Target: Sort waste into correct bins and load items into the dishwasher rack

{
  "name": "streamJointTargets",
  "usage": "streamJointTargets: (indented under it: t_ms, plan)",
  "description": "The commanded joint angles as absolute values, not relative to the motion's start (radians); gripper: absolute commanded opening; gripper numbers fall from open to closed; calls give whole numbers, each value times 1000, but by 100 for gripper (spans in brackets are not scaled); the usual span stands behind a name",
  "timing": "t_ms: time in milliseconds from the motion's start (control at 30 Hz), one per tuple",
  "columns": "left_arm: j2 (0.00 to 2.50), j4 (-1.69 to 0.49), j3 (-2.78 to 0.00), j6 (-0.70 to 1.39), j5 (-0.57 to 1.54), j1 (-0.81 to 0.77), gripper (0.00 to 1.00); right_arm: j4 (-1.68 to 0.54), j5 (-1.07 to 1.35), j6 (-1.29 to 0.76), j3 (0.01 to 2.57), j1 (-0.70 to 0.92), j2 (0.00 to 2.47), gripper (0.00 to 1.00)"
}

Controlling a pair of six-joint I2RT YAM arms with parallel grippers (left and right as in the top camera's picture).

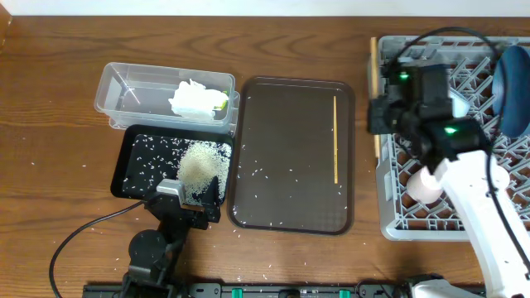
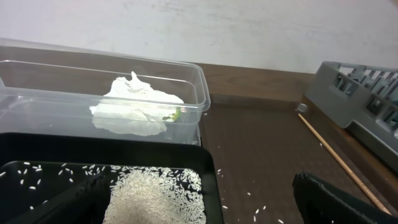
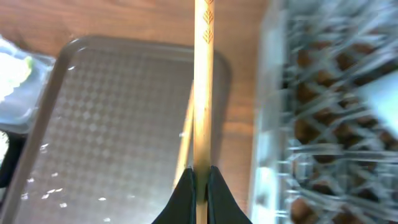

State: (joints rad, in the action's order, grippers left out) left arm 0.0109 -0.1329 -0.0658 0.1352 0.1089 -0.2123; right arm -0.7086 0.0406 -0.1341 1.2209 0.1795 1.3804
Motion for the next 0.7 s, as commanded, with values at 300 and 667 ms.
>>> streamJointTargets:
  t_ms: [300, 667]
  plan:
    - [4, -144, -43, 143, 123, -215, 96, -660, -159, 24, 1222, 52, 1564, 1]
    - [4, -144, -42, 143, 123, -215, 96, -691, -17, -110, 1230, 123, 1533, 39]
